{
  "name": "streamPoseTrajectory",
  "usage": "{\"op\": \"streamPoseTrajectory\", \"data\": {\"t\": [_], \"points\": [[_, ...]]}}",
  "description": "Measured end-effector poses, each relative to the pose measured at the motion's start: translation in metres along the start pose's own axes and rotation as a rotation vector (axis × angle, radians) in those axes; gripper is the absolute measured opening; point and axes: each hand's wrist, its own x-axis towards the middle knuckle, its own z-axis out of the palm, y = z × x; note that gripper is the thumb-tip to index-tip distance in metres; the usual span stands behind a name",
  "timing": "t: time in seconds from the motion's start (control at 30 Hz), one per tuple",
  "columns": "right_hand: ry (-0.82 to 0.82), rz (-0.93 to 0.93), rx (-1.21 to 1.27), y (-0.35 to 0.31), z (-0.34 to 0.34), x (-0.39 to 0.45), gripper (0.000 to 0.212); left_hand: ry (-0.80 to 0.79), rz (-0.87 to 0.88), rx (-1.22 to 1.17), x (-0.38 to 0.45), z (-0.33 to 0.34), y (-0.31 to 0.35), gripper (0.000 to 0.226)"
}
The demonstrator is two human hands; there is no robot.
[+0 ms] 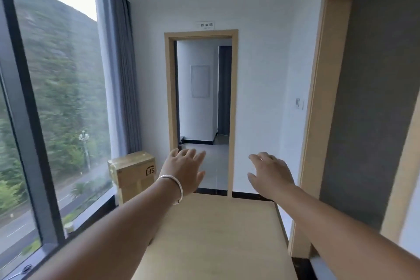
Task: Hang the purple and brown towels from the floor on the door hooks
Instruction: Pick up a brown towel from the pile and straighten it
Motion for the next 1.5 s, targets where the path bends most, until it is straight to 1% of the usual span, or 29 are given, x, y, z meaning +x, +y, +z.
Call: {"op": "streamPoseTrajectory", "data": {"t": [0.23,0.37,0.67,0.83,0.97,1.13,1.3,1.5], "points": [[-0.011,0.082,-0.024,0.010,0.017,0.062,0.053,0.046,0.058,-0.051,0.073,0.043,-0.023,0.058],[-0.004,0.115,-0.013,0.011,0.035,0.088,0.053,0.041,0.065,-0.062,0.107,0.069,-0.037,0.057],[-0.015,0.170,-0.052,0.043,0.059,0.147,0.051,0.042,0.111,-0.106,0.180,0.112,-0.034,0.053],[-0.032,0.164,-0.033,0.068,0.091,0.189,0.052,0.012,0.116,-0.109,0.228,0.148,-0.024,0.054],[0.003,0.140,-0.028,0.100,0.118,0.232,0.054,0.005,0.109,-0.098,0.283,0.179,-0.010,0.053],[0.046,0.158,-0.002,0.158,0.137,0.298,0.054,0.015,0.105,-0.096,0.365,0.206,0.012,0.051],[0.024,0.148,0.010,0.212,0.166,0.347,0.054,0.018,0.098,-0.084,0.433,0.237,0.041,0.051],[-0.033,0.174,0.034,0.265,0.203,0.383,0.054,-0.037,0.130,-0.071,0.494,0.281,0.074,0.053]]}}
